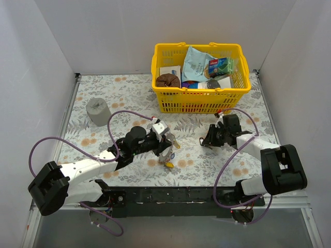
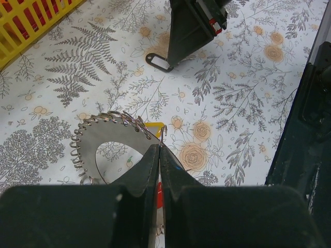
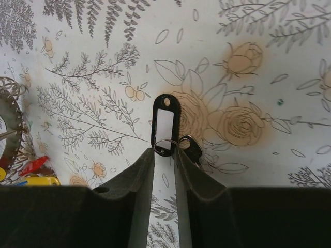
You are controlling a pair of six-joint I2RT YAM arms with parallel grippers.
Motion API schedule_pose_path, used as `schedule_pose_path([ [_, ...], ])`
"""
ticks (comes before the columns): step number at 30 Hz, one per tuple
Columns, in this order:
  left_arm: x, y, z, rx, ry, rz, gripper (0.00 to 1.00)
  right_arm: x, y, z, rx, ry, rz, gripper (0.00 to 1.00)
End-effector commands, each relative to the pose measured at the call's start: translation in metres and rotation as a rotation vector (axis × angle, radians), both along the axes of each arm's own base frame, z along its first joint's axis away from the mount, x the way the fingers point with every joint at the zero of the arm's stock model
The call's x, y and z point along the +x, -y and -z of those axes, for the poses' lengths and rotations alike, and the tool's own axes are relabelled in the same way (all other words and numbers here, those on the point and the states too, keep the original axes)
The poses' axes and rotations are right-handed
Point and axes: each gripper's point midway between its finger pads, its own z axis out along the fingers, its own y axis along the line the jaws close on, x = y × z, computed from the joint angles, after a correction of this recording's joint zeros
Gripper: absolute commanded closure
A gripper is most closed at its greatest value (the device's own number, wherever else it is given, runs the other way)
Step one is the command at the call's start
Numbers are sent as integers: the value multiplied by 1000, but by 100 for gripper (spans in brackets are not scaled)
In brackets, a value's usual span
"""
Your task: Put the keys on the keyring
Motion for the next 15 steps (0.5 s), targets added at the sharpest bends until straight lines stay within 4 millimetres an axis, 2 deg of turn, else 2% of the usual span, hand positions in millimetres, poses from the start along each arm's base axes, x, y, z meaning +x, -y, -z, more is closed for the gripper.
schedule_pose_path([
  [1,0,-1,-19,-36,42,-7,100,10,-14,-14,0,35,-18,69],
  [6,0,-1,-19,-35,46,-9,100,19,-9,-45,-17,131,-2,69],
  [9,1,0,-19,-33,46,-4,100,20,-7,-52,-36,147,-9,68],
  [15,2,3,-19,-33,46,2,100,12,-17,-41,-157,115,-66,63],
])
